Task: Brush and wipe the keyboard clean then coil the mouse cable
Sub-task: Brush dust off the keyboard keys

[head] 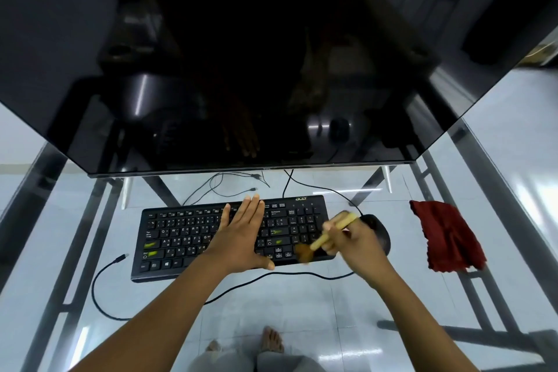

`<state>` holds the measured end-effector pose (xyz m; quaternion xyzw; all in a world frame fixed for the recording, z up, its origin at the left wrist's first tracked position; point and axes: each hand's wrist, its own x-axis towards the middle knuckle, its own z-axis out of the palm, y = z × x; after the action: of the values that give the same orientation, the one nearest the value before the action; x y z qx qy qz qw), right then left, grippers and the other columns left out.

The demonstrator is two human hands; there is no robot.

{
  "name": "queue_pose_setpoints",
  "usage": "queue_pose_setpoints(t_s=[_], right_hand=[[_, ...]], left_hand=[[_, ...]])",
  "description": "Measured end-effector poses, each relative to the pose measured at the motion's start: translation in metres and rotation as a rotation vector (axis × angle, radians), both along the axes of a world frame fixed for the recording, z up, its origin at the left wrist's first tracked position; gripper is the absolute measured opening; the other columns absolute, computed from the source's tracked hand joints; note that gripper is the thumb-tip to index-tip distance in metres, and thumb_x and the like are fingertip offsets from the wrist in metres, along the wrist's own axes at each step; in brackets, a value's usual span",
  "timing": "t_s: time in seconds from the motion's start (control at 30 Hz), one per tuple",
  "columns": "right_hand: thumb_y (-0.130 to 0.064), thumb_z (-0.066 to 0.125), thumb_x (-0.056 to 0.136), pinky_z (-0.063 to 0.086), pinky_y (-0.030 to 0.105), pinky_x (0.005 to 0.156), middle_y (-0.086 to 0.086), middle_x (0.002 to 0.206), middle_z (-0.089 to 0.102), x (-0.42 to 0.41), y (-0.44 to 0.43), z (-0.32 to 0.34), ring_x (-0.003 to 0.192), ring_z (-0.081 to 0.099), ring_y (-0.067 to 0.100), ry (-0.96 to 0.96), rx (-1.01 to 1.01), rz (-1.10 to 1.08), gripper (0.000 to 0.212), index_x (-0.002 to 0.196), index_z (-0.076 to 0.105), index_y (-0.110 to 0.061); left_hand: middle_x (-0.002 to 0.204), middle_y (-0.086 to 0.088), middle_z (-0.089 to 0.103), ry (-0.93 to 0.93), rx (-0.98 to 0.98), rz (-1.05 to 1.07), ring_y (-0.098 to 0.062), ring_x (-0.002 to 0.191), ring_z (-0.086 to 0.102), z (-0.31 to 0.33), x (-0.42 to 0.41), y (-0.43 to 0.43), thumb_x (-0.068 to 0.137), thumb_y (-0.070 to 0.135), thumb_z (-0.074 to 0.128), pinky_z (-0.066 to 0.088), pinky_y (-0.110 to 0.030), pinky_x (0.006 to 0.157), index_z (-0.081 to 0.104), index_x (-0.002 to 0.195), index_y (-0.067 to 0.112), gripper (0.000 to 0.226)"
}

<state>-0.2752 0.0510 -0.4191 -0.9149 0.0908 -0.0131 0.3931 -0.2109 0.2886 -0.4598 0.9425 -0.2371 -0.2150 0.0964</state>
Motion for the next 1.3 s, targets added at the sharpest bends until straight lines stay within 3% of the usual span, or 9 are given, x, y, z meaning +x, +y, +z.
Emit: queue_pose_setpoints(t_s=[0.13, 0.27, 0.4, 0.53, 0.87, 0.97, 1.1, 1.23, 1.3], right_hand=[[-0.016, 0.060, 0.095, 0.047, 0.012, 0.067, -0.003, 0.082, 0.068, -0.006, -0.002, -0.004, 0.075, 0.063, 0.005, -0.113, 0.071, -0.272, 0.010, 0.087, 0.064, -0.014], [-0.017, 0.059, 0.097, 0.054, 0.023, 0.065, 0.002, 0.068, 0.073, -0.009, 0.010, -0.002, 0.066, 0.067, 0.009, 0.098, 0.252, -0.119, 0.014, 0.085, 0.059, -0.010], [-0.015, 0.060, 0.095, 0.044, 0.005, 0.066, 0.000, 0.077, 0.068, -0.003, 0.002, 0.001, 0.069, 0.063, 0.002, -0.089, 0.154, -0.272, 0.014, 0.081, 0.059, -0.016], [-0.018, 0.062, 0.095, 0.056, 0.028, 0.069, 0.000, 0.079, 0.072, -0.009, 0.016, 0.000, 0.073, 0.068, 0.013, -0.025, 0.166, 0.009, 0.009, 0.086, 0.063, -0.015], [-0.020, 0.062, 0.094, 0.053, 0.028, 0.069, -0.004, 0.084, 0.066, -0.013, 0.036, -0.012, 0.077, 0.063, 0.007, -0.205, 0.093, -0.108, 0.010, 0.085, 0.062, -0.018], [-0.022, 0.061, 0.095, 0.056, 0.031, 0.070, -0.005, 0.071, 0.072, -0.007, 0.027, -0.005, 0.069, 0.067, 0.008, -0.004, 0.198, -0.038, 0.013, 0.082, 0.060, -0.017], [-0.023, 0.059, 0.096, 0.048, 0.018, 0.062, 0.000, 0.075, 0.068, 0.006, 0.001, -0.001, 0.068, 0.064, 0.009, -0.067, 0.052, -0.270, 0.018, 0.081, 0.059, -0.014], [-0.026, 0.058, 0.096, 0.044, 0.018, 0.056, -0.001, 0.069, 0.061, 0.012, -0.004, 0.002, 0.063, 0.060, 0.011, 0.093, 0.035, -0.163, 0.022, 0.083, 0.059, -0.008], [-0.023, 0.057, 0.097, 0.040, 0.009, 0.059, -0.007, 0.075, 0.056, 0.017, -0.005, 0.005, 0.067, 0.057, 0.006, -0.062, -0.017, -0.279, 0.020, 0.083, 0.058, -0.008]], left_hand=[[0.156, 0.002, -0.031, 0.003, 0.005, 0.000, -0.014, 0.141, -0.032, -0.001, 0.000, -0.001, 0.067, 0.074, 0.066, -0.019, -0.047, 0.115, -0.019, 0.151, 0.016, 0.133], [0.157, 0.001, -0.030, -0.013, 0.013, -0.001, -0.015, 0.141, -0.032, 0.000, 0.000, 0.000, 0.067, 0.075, 0.065, -0.017, -0.047, 0.116, -0.019, 0.151, 0.017, 0.132], [0.155, -0.006, -0.033, -0.022, 0.037, 0.037, -0.021, 0.140, -0.034, 0.002, -0.004, -0.002, 0.067, 0.075, 0.064, -0.014, -0.049, 0.117, -0.020, 0.151, 0.015, 0.133], [0.156, -0.006, -0.032, -0.016, 0.038, 0.058, -0.021, 0.141, -0.033, 0.000, -0.006, 0.000, 0.067, 0.077, 0.063, -0.014, -0.049, 0.117, -0.020, 0.150, 0.014, 0.134], [0.157, -0.004, -0.029, -0.031, 0.028, 0.072, -0.019, 0.143, -0.030, 0.000, -0.006, 0.001, 0.064, 0.077, 0.065, -0.011, -0.048, 0.119, -0.017, 0.152, 0.015, 0.135], [0.157, -0.004, -0.029, -0.021, 0.047, 0.069, -0.020, 0.143, -0.030, 0.002, -0.005, 0.000, 0.065, 0.075, 0.066, -0.011, -0.048, 0.119, -0.018, 0.151, 0.015, 0.135], [0.157, -0.003, -0.029, -0.026, 0.044, 0.076, -0.019, 0.143, -0.030, -0.001, -0.005, -0.001, 0.065, 0.077, 0.065, -0.011, -0.048, 0.119, -0.019, 0.151, 0.016, 0.135], [0.158, 0.000, -0.028, -0.049, 0.004, 0.079, -0.016, 0.143, -0.029, -0.006, -0.005, 0.004, 0.063, 0.079, 0.063, -0.014, -0.044, 0.118, -0.017, 0.152, 0.018, 0.134], [0.158, 0.001, -0.028, -0.053, -0.012, 0.080, -0.014, 0.143, -0.030, -0.006, -0.006, 0.004, 0.063, 0.080, 0.063, -0.015, -0.043, 0.118, -0.016, 0.152, 0.019, 0.134]])
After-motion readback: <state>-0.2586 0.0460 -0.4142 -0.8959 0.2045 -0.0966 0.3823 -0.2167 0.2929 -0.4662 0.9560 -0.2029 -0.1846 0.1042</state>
